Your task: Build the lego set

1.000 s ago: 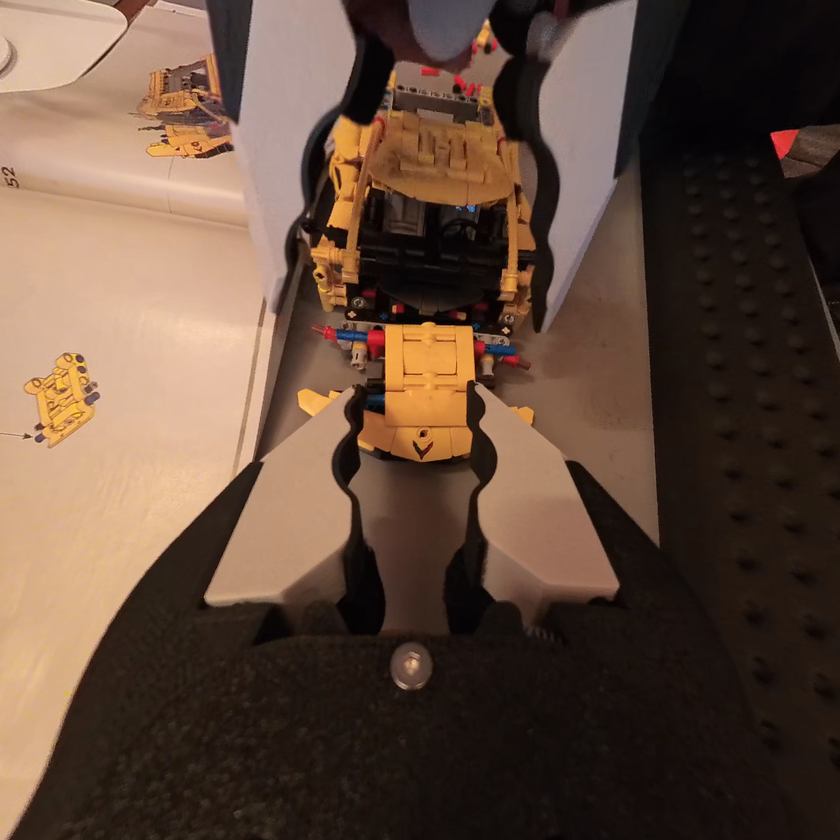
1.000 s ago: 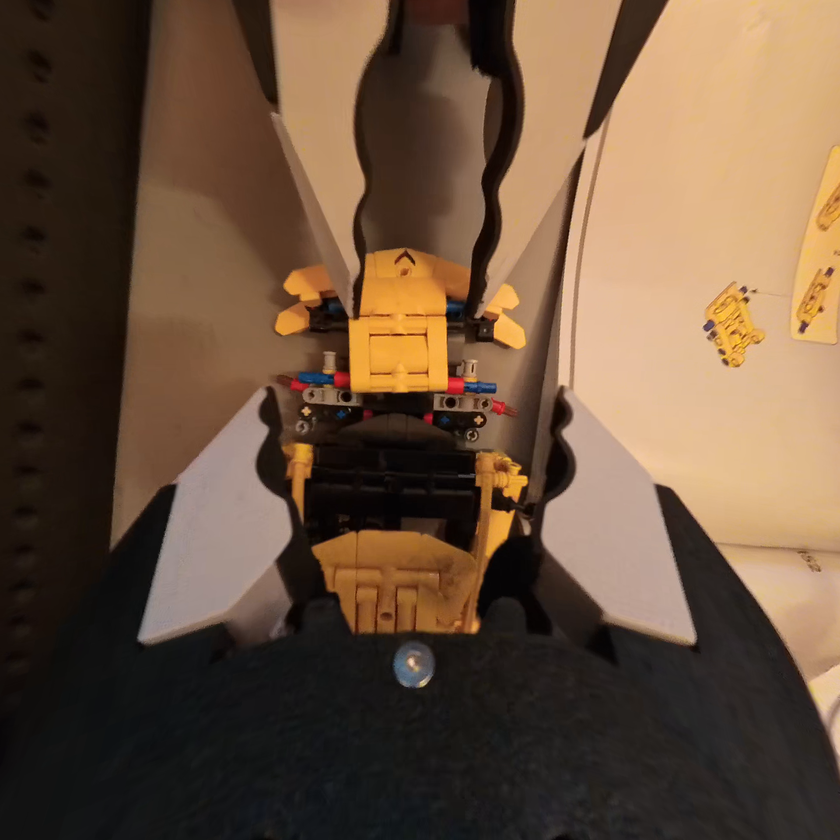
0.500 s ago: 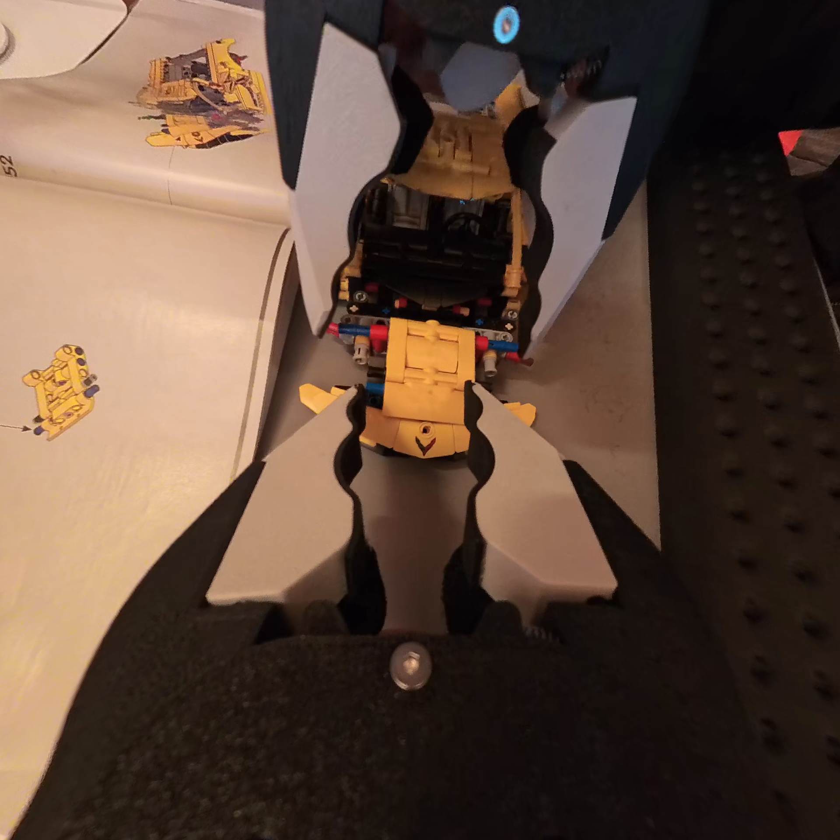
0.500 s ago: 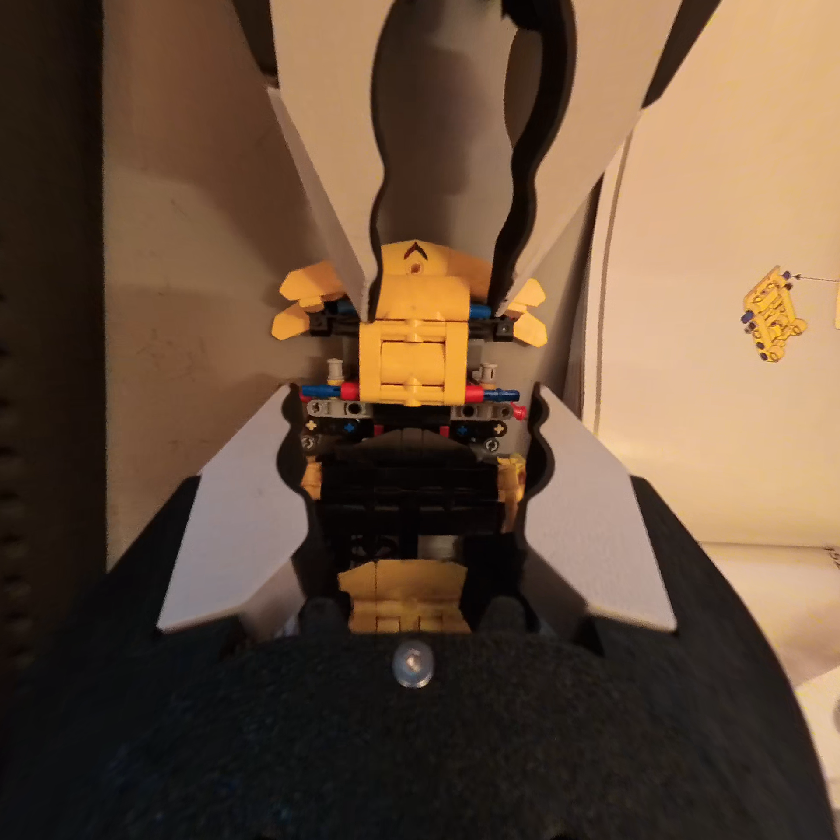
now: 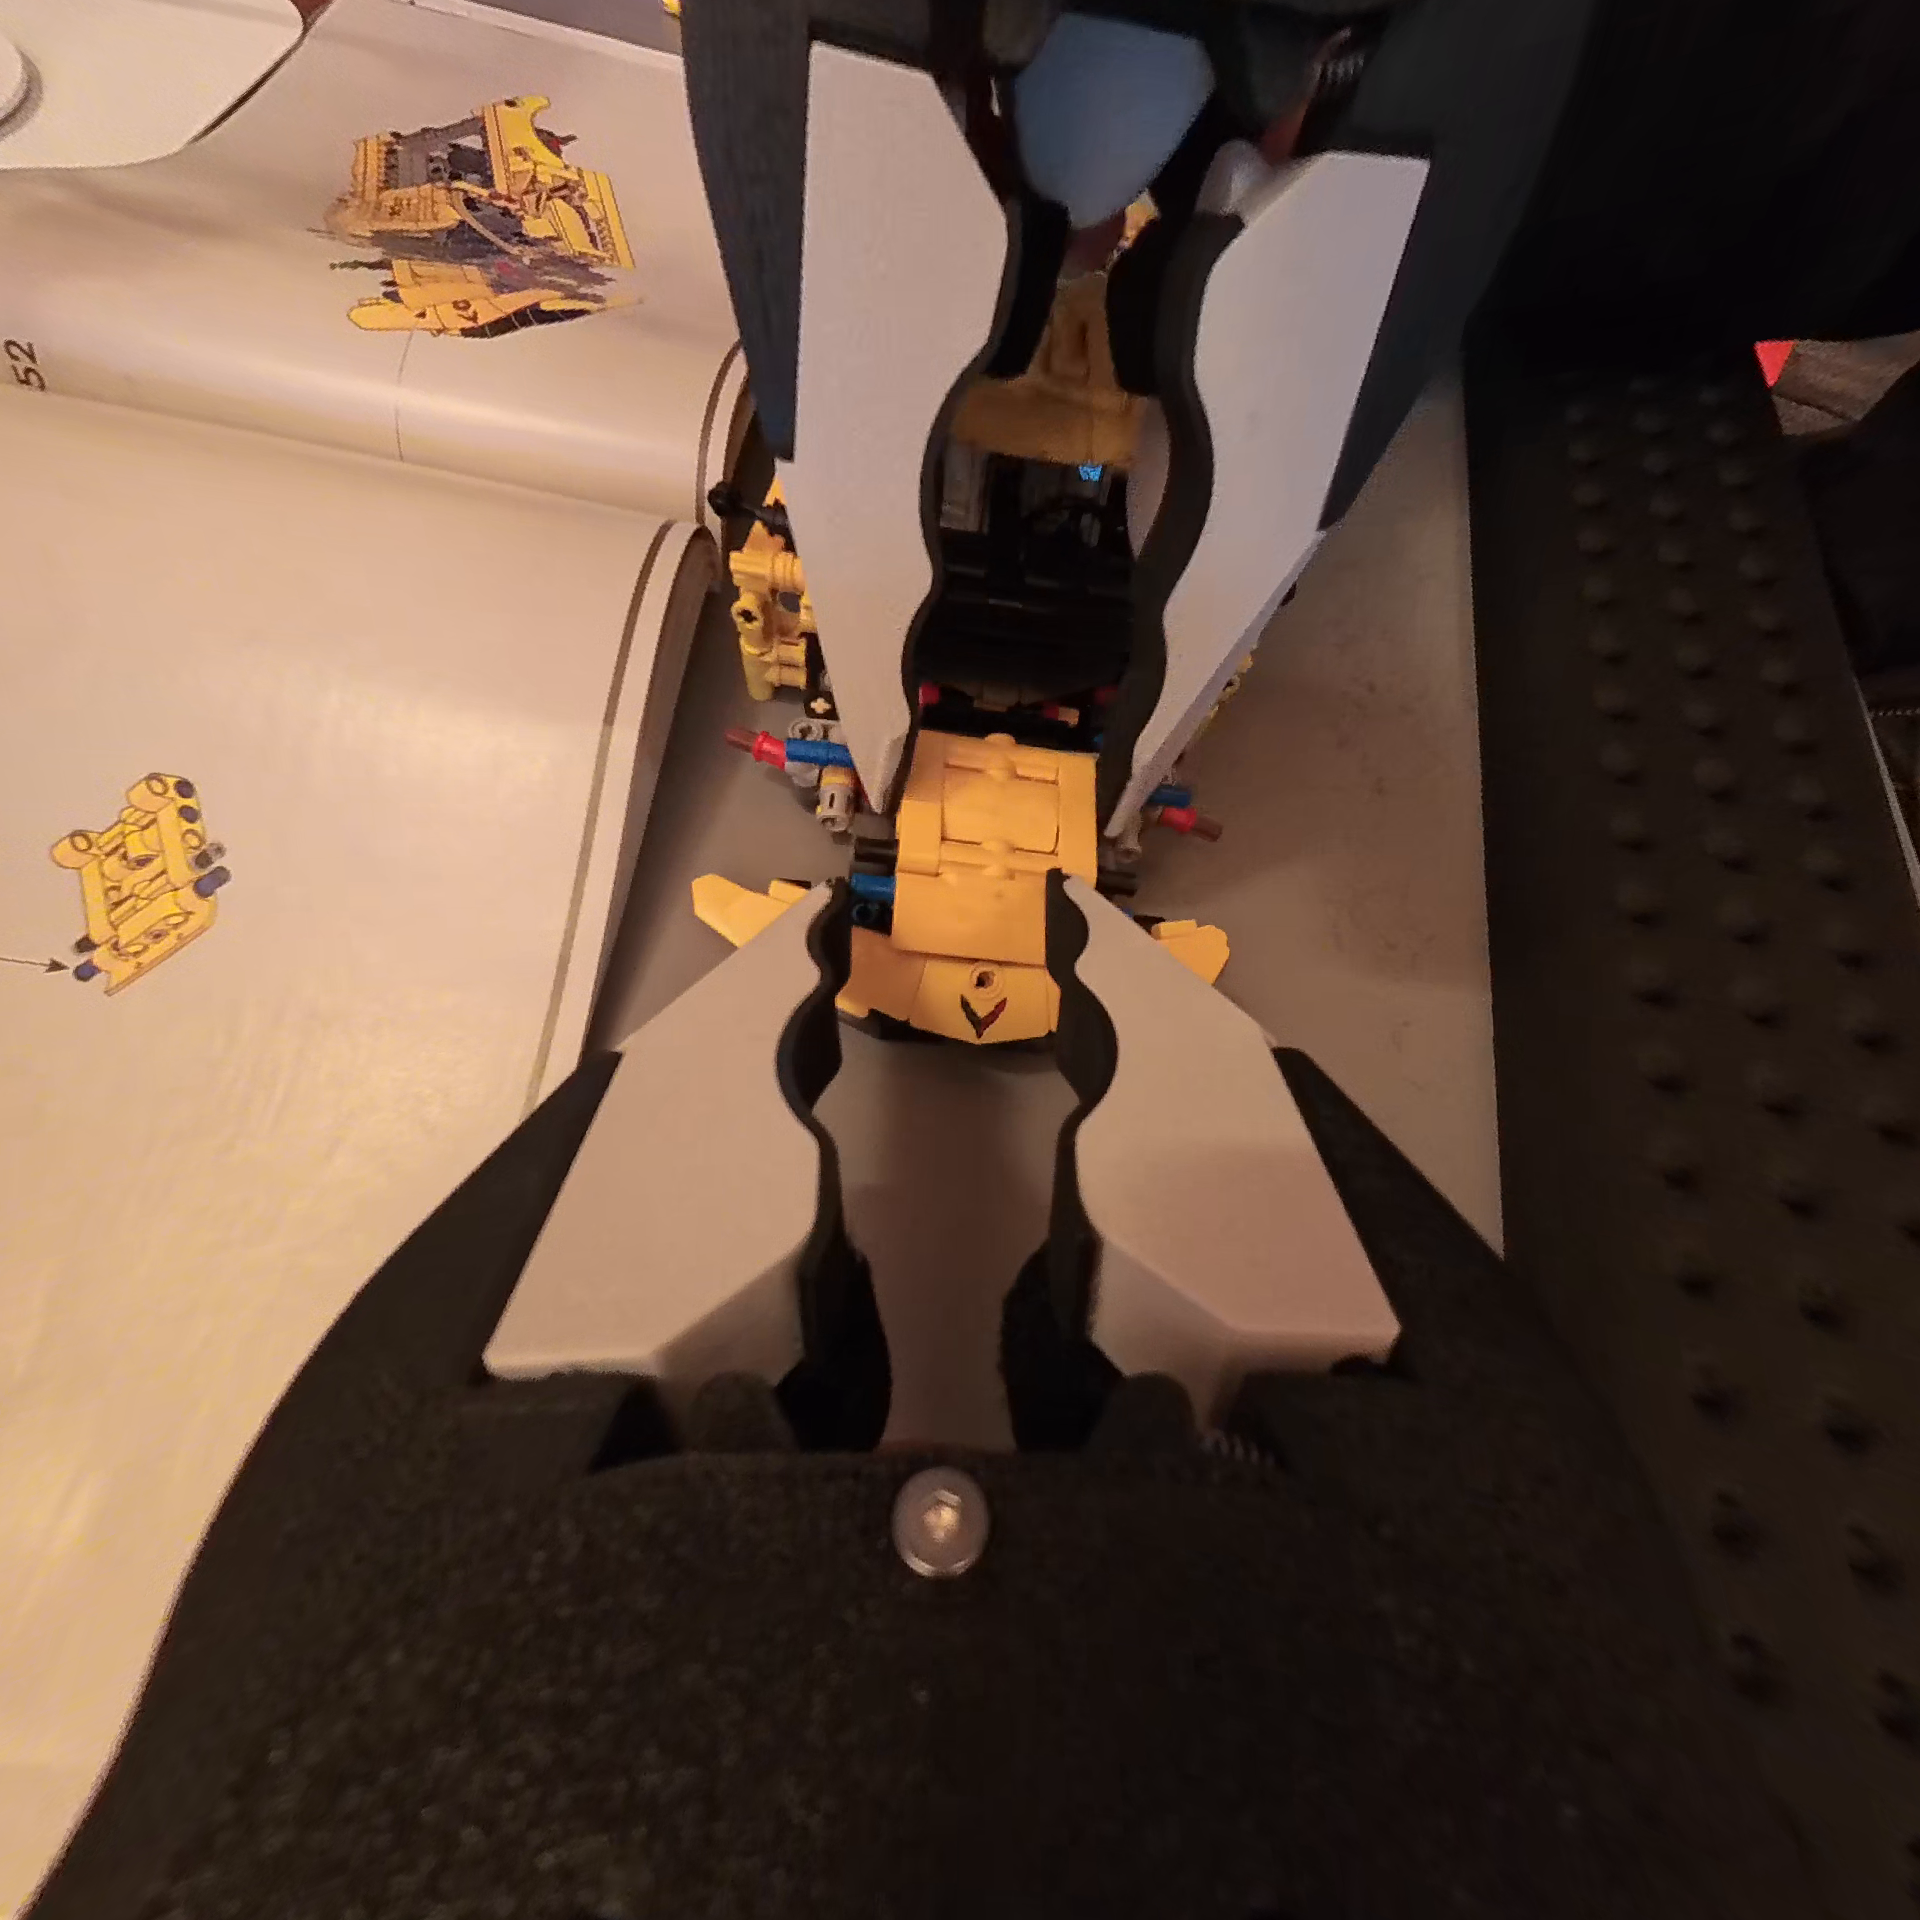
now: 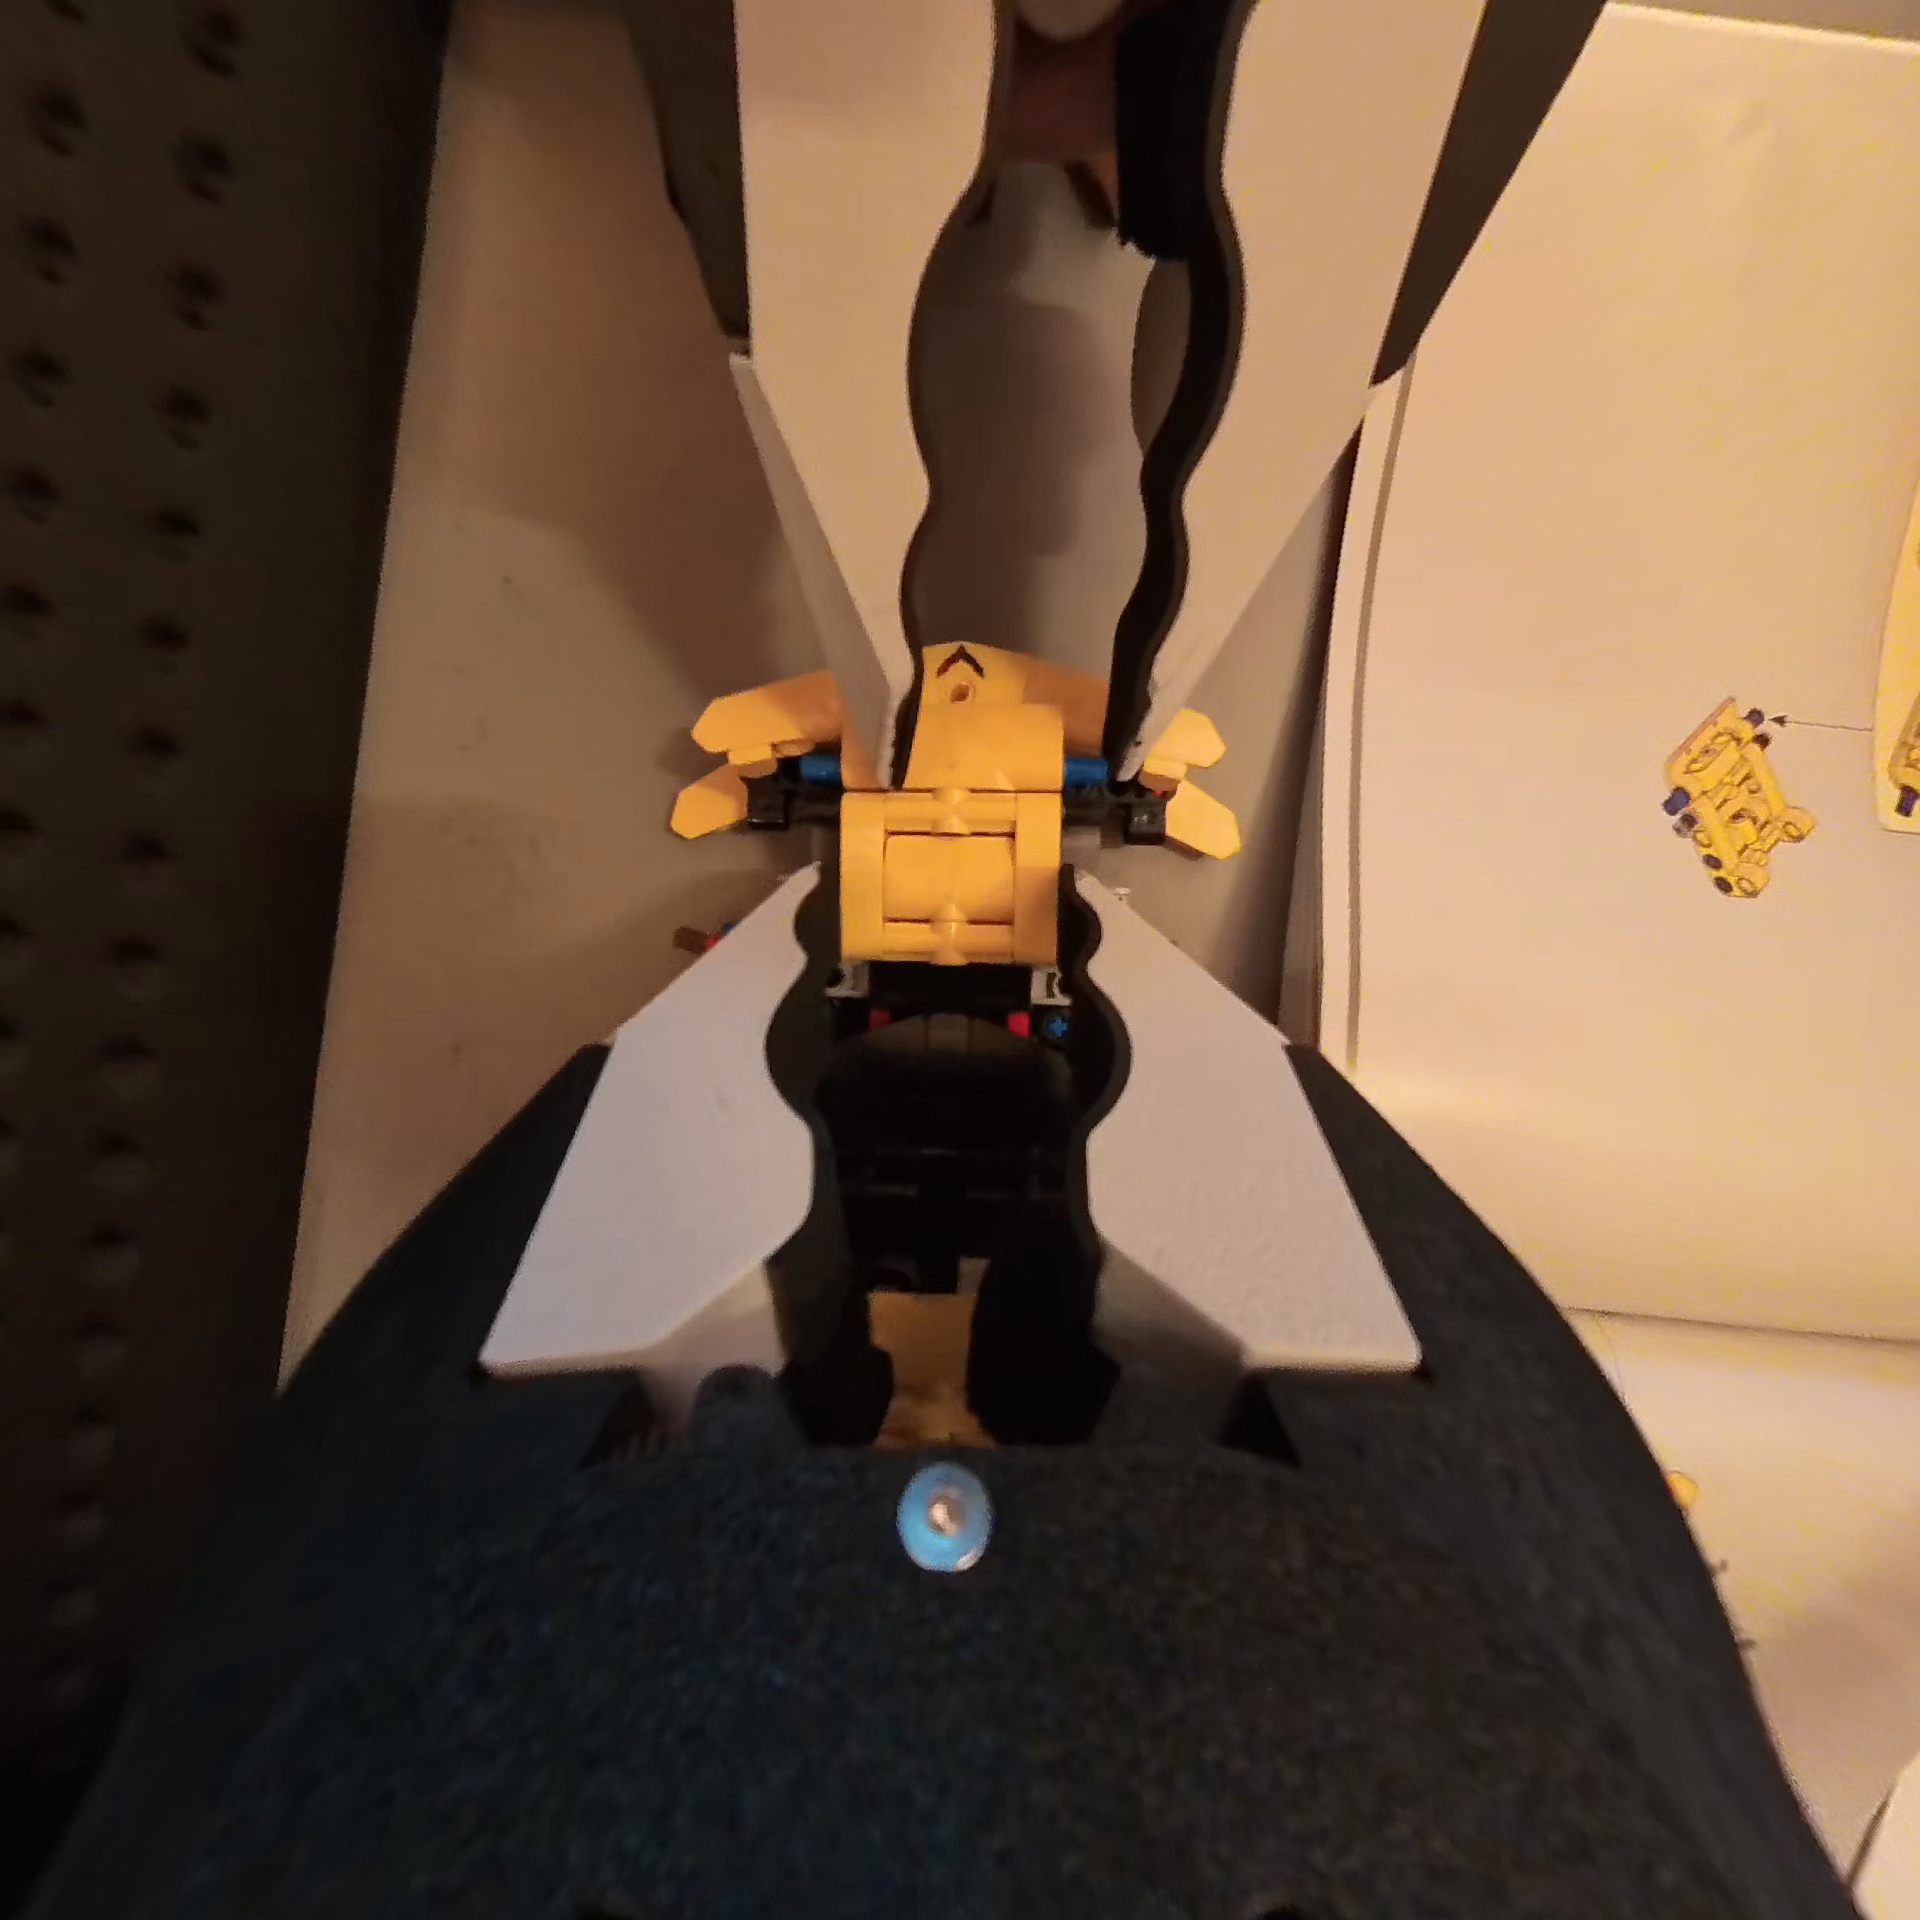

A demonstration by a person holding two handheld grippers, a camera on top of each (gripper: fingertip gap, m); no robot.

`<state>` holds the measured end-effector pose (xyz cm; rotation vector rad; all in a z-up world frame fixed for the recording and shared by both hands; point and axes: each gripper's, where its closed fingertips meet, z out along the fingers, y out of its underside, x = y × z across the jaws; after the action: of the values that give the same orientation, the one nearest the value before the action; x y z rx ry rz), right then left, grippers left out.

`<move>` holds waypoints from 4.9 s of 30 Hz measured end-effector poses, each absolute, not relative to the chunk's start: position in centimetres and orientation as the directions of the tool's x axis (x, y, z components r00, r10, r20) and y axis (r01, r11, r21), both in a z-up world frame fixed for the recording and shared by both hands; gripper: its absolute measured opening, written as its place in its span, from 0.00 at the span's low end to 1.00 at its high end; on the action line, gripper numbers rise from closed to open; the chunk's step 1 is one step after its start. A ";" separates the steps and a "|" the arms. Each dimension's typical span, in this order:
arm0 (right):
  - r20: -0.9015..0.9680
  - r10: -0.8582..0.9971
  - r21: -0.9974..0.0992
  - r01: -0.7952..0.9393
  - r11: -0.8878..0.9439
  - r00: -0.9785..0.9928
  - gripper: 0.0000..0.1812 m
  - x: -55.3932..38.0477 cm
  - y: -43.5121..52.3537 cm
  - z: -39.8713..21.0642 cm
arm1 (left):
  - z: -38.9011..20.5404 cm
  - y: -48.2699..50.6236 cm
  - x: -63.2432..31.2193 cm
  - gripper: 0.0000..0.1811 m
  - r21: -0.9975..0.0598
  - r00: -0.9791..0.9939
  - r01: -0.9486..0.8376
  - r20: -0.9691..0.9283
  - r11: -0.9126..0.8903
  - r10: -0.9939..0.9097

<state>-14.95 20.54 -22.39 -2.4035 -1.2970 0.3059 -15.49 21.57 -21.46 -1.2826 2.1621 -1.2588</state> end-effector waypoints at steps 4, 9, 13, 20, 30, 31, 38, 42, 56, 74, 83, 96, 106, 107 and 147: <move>-0.047 0.828 -0.428 0.737 -0.522 0.559 0.22 -14.9 20.6 -22.3 | -21.4 22.8 -15.8 0.20 -0.817 -0.515 -0.535 0.115 0.214 -0.849; -0.081 0.818 -0.382 0.741 -0.553 0.569 0.22 -14.9 20.5 -22.2 | -21.7 22.6 -15.9 0.16 -0.811 -0.530 -0.542 0.127 0.220 -0.839; -0.081 0.817 -0.347 0.752 -0.561 0.571 0.22 -14.8 20.6 -21.7 | -21.6 22.5 -15.8 0.15 -0.813 -0.531 -0.536 0.116 0.227 -0.839; -0.068 0.824 -0.316 0.771 -0.553 0.563 0.22 -14.8 20.5 -21.8 | -21.7 22.5 -15.9 0.14 -0.810 -0.531 -0.537 0.106 0.237 -0.841; -0.115 0.813 -0.354 0.742 -0.570 0.570 0.22 -14.9 20.6 -21.8 | -21.7 22.5 -15.9 0.14 -0.809 -0.527 -0.541 0.113 0.230 -0.842; -0.123 0.811 -0.358 0.737 -0.574 0.572 0.22 -14.9 20.6 -21.8 | -21.7 22.5 -15.9 0.14 -0.809 -0.527 -0.541 0.115 0.229 -0.842; -0.132 0.812 -0.350 0.740 -0.574 0.568 0.22 -14.9 20.5 -22.3 | -21.8 22.6 -16.0 0.14 -0.805 -0.529 -0.544 0.111 0.236 -0.841; -0.135 0.814 -0.356 0.739 -0.572 0.565 0.22 -15.0 20.5 -22.4 | -21.8 22.5 -16.1 0.14 -0.804 -0.530 -0.546 0.113 0.237 -0.840; -0.145 0.818 -0.364 0.738 -0.568 0.557 0.22 -14.9 20.5 -22.5 | -21.8 22.5 -16.1 0.14 -0.806 -0.531 -0.543 0.114 0.235 -0.839; -0.146 0.821 -0.368 0.741 -0.562 0.551 0.22 -14.8 20.4 -22.2 | -21.7 22.4 -16.0 0.14 -0.808 -0.533 -0.540 0.113 0.234 -0.839; -0.133 0.828 -0.374 0.747 -0.550 0.544 0.22 -14.8 20.4 -22.2 | -21.7 22.4 -16.0 0.14 -0.809 -0.533 -0.540 0.114 0.233 -0.839; 0.007 0.808 -0.341 0.761 -0.551 0.589 0.55 -14.1 19.4 -23.4 | -21.7 22.4 -16.0 0.14 -0.810 -0.532 -0.539 0.117 0.230 -0.838; 0.033 0.809 -0.342 0.767 -0.543 0.587 0.49 -13.8 19.7 -23.2 | -21.8 22.4 -16.0 0.14 -0.810 -0.532 -0.539 0.117 0.229 -0.839; 0.033 0.810 -0.341 0.768 -0.542 0.586 0.49 -13.7 19.7 -23.2 | -21.8 22.4 -16.0 0.14 -0.810 -0.532 -0.539 0.117 0.229 -0.839; 0.034 0.817 -0.338 0.776 -0.533 0.576 0.48 -13.5 19.5 -23.2 | -21.8 21.5 -16.1 0.07 -0.816 -0.562 -0.524 0.118 0.242 -0.818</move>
<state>-13.45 19.51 -23.16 -2.4948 -1.3026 0.1825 -16.06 21.52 -21.75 -1.2396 2.1881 -1.2349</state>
